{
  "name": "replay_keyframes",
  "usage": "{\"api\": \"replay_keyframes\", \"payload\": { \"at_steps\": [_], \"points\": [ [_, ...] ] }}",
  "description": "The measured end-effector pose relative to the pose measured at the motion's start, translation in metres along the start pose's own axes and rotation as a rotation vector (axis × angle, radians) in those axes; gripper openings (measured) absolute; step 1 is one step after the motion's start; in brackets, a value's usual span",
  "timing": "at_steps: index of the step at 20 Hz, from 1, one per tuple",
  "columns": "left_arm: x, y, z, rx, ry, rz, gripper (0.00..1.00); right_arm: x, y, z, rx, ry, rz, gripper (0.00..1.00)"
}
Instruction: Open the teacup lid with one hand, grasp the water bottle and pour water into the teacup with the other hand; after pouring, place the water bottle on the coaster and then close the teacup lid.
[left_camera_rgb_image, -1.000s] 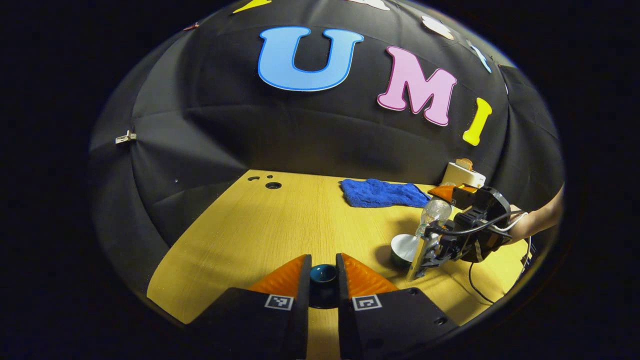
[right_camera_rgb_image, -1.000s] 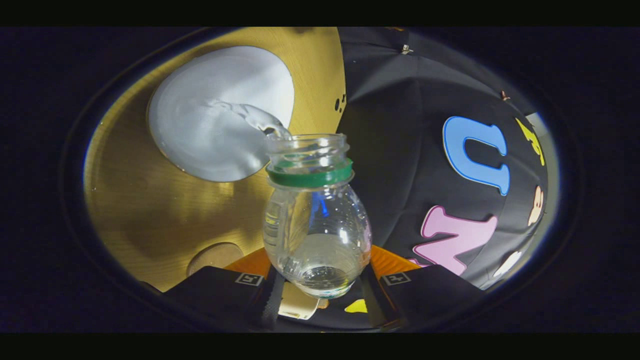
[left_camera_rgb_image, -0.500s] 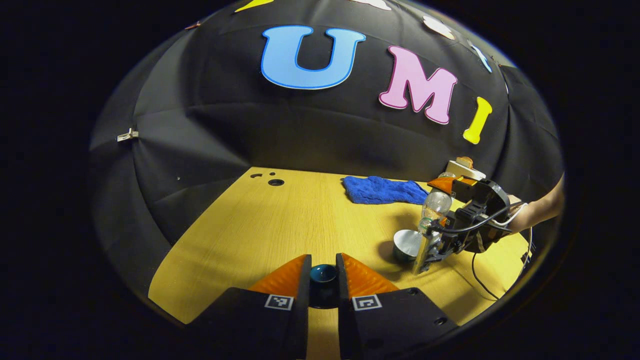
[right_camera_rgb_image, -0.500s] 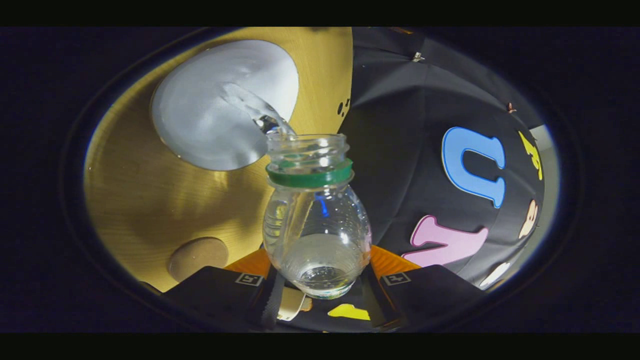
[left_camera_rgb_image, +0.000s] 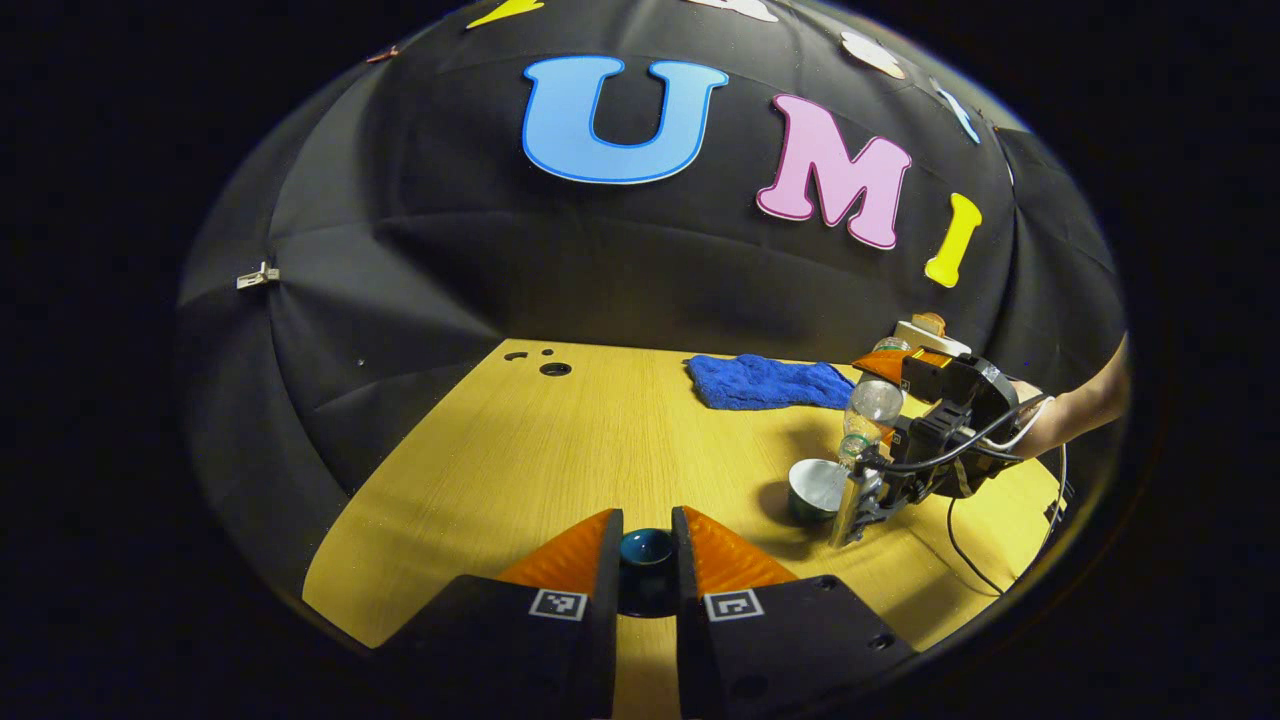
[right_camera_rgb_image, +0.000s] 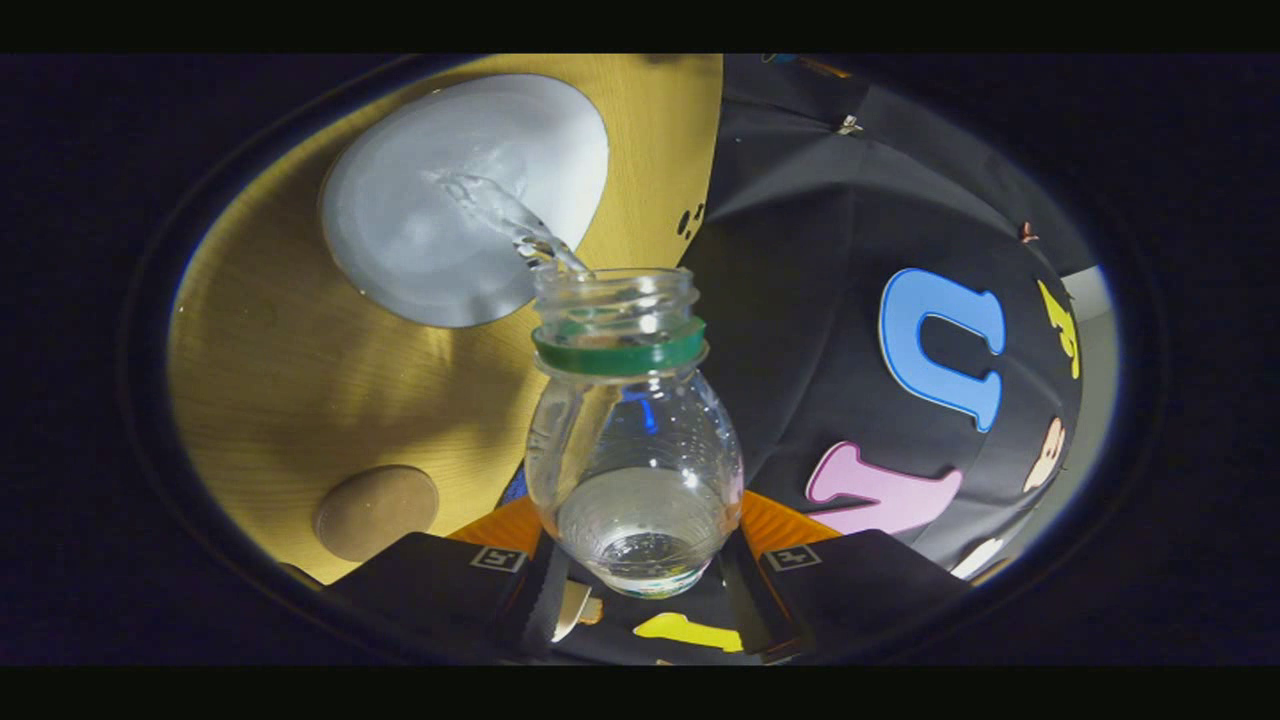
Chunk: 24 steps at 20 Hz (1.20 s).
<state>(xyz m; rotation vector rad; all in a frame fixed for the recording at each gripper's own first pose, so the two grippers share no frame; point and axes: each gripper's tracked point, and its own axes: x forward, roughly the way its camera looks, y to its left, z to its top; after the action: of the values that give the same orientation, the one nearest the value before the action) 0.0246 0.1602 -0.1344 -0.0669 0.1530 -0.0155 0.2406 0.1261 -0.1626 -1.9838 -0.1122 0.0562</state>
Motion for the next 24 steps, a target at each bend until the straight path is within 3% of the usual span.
{"api": "replay_keyframes", "payload": {
  "at_steps": [7,8,9,15,16,17,18,20,24],
  "points": [
    [-0.002,-0.011,0.004,0.025,-0.016,-0.022,0.29,0.005,-0.009,0.000,-0.060,-0.027,-0.030,0.70],
    [-0.002,-0.013,0.005,0.029,-0.015,-0.027,0.24,0.005,-0.009,0.001,-0.063,-0.030,-0.033,0.70],
    [-0.002,-0.014,0.005,0.032,-0.017,-0.031,0.29,0.005,-0.010,0.002,-0.068,-0.034,-0.037,0.70],
    [-0.001,-0.018,0.009,0.039,-0.022,-0.036,0.29,0.010,-0.021,0.014,-0.142,-0.111,-0.072,0.70],
    [-0.001,-0.019,0.010,0.043,-0.024,-0.037,0.29,0.011,-0.023,0.014,-0.154,-0.117,-0.077,0.75],
    [-0.001,-0.019,0.009,0.047,-0.023,-0.036,0.29,0.013,-0.024,0.012,-0.160,-0.119,-0.078,0.70],
    [-0.001,-0.018,0.011,0.052,-0.024,-0.035,0.29,0.014,-0.024,0.011,-0.163,-0.116,-0.075,0.75],
    [-0.002,-0.017,0.012,0.056,-0.028,-0.031,0.25,0.015,-0.025,0.011,-0.176,-0.118,-0.075,0.71],
    [-0.004,-0.018,0.013,0.052,-0.030,-0.024,0.29,0.017,-0.027,0.012,-0.183,-0.138,-0.073,0.71]
  ]
}}
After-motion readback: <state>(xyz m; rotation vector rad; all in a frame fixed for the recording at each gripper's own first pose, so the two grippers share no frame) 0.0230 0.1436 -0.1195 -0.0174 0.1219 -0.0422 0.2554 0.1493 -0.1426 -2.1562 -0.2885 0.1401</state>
